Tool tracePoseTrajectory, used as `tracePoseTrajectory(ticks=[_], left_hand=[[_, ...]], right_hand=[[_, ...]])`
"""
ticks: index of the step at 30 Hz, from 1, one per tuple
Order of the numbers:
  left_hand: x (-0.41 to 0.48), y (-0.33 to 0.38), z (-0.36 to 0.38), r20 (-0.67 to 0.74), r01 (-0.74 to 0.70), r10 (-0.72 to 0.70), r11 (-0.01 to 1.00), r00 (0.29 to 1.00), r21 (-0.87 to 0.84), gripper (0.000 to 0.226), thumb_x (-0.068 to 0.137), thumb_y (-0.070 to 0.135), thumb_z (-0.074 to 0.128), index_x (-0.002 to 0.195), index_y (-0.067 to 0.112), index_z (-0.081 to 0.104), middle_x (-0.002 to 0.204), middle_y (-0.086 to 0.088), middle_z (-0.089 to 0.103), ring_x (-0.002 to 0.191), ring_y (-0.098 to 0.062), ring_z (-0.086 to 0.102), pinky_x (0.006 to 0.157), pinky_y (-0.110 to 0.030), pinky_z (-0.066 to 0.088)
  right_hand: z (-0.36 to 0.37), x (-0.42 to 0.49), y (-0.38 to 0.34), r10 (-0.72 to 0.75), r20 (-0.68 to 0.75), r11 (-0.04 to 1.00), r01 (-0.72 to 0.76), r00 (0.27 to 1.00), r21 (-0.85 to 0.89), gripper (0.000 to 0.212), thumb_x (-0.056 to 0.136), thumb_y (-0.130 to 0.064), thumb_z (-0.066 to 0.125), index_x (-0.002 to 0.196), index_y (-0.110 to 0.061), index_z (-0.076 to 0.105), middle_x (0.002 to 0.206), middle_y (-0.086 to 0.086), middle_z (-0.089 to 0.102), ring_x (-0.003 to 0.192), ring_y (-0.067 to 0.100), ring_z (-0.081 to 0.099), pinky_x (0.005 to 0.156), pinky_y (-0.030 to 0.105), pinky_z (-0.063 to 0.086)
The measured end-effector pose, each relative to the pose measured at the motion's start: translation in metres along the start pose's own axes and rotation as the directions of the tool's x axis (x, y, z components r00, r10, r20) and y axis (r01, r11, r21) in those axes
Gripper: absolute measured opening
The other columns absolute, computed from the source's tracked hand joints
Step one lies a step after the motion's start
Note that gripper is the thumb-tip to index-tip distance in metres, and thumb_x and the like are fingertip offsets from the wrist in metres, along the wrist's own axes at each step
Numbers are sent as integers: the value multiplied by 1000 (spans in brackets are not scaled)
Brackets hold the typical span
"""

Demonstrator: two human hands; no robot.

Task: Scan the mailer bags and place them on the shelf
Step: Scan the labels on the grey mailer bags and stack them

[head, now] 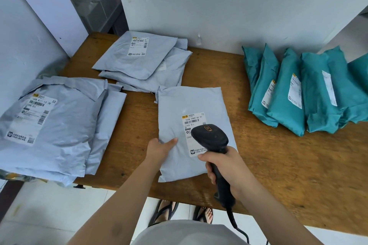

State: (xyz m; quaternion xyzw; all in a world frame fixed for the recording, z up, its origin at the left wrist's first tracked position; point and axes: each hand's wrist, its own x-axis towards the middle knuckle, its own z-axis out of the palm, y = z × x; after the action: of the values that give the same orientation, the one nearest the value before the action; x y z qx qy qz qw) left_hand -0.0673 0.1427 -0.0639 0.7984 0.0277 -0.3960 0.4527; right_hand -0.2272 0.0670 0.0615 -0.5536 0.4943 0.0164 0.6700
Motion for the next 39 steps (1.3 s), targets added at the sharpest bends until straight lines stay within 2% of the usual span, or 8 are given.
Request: tracePoseTrajectory(ticks=[8,16,20,23,25,29,36,39], left_hand=[[-5,5,-73,-153,-154,185,969,971,195,35,86,24,67,112,3,59,104,-7,63,96,-29,60,81,-36,47],[-4,33,-131,-289,-233,533,708,795,666,51,88,17,61,132,6,39,124,-22,50,114,-41,50,89,-50,44],[37,98,-122,-288,-361,450,879,845,311,30,86,17,61,113,5,56,97,-8,61,91,-28,58,85,-38,47],[85,138,-114,-182,-205,160,942,970,-264,9,86,11,59,90,4,56,79,-8,52,85,-26,52,73,-38,48],[115,153,-109,-55,-72,53,892,997,-446,21,90,12,57,109,3,55,99,-11,55,98,-29,58,83,-36,49],[162,170,-102,136,149,-84,797,987,-586,50,93,22,54,140,12,40,143,-7,47,128,-25,49,96,-35,48],[197,177,-79,98,110,-65,808,993,-579,47,88,24,63,132,20,48,138,0,52,117,-19,52,72,-32,53],[186,190,-66,30,48,-38,869,999,-492,11,91,14,54,102,10,56,136,-8,53,97,-17,61,69,-25,53]], right_hand=[[0,6,-10,-37,-32,999,37,999,7,24,81,-12,68,63,-3,54,49,10,51,38,18,42,47,25,38],[17,15,-22,-47,5,998,47,999,-52,35,82,-14,68,53,-4,52,43,9,48,35,18,40,48,23,39],[19,20,-35,-67,-11,996,66,998,-57,35,82,-15,69,52,-5,52,43,8,48,35,18,41,48,24,40],[15,23,-46,-77,-53,995,74,996,-67,39,82,-15,69,48,-7,52,43,10,48,37,19,41,48,23,40],[10,24,-53,-85,-71,994,79,994,-80,42,82,-17,69,44,-8,52,42,10,48,38,19,42,52,25,41],[0,26,-62,-80,-129,995,71,988,-73,44,82,-21,69,43,-10,52,40,8,48,38,17,42,56,26,41],[-15,29,-57,-51,-260,997,64,964,42,39,80,-15,70,47,-7,52,50,16,49,37,19,41,49,25,40],[-19,27,-50,-20,-287,997,41,958,68,36,80,-15,71,50,-7,52,51,15,48,37,19,41,48,24,39]])
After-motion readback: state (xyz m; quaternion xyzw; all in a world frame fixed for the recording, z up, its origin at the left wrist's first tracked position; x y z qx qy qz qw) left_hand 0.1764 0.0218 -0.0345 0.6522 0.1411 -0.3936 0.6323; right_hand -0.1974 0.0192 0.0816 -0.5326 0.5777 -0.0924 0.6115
